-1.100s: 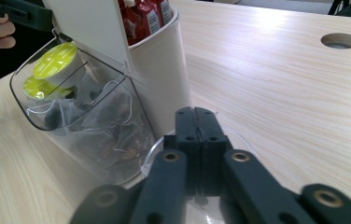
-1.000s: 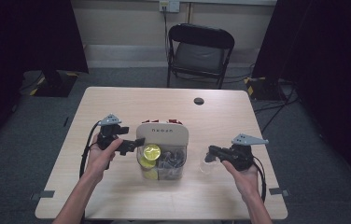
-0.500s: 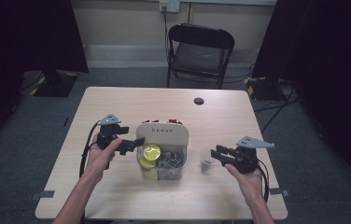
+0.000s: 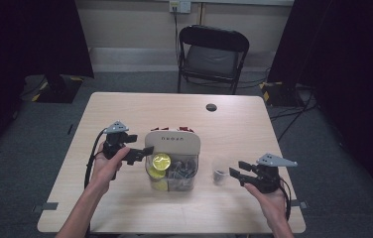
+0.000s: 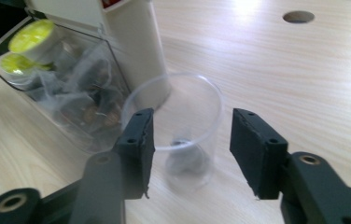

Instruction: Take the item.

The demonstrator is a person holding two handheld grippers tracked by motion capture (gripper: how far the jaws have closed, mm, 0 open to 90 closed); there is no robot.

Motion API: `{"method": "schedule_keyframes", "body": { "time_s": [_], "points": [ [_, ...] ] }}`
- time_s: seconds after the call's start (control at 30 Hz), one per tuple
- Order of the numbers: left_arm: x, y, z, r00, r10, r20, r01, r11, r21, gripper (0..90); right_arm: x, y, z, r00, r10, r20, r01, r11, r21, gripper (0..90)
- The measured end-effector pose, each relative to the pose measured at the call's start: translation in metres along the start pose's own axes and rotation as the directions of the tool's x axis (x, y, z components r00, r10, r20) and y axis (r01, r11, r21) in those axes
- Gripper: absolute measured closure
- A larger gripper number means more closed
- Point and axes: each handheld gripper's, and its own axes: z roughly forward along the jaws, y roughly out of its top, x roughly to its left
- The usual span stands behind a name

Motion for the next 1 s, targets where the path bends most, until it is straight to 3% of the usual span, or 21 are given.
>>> {"method": "schedule_keyframes", "body": {
  "time_s": [0.43,0.67,1.0],
  "points": [
    [0.004,-0.004,-0.004,0.9999,-0.015,-0.003,0.015,0.9999,-0.004,10.7,-0.011,-0.025,0.000,0.9989,0.004,0.047,-0.007,0.998,0.066,36.1],
    [0.006,-0.004,-0.007,0.9999,-0.015,0.002,0.015,0.9999,-0.006,12.5,-0.022,-0.044,0.009,0.9963,0.010,0.086,-0.021,0.990,0.138,27.1],
    [0.009,-0.004,-0.014,0.9999,-0.012,0.001,0.012,0.9998,-0.018,15.7,-0.027,-0.053,0.022,0.9925,0.014,0.122,-0.040,0.976,0.214,18.8]
  ]
}}
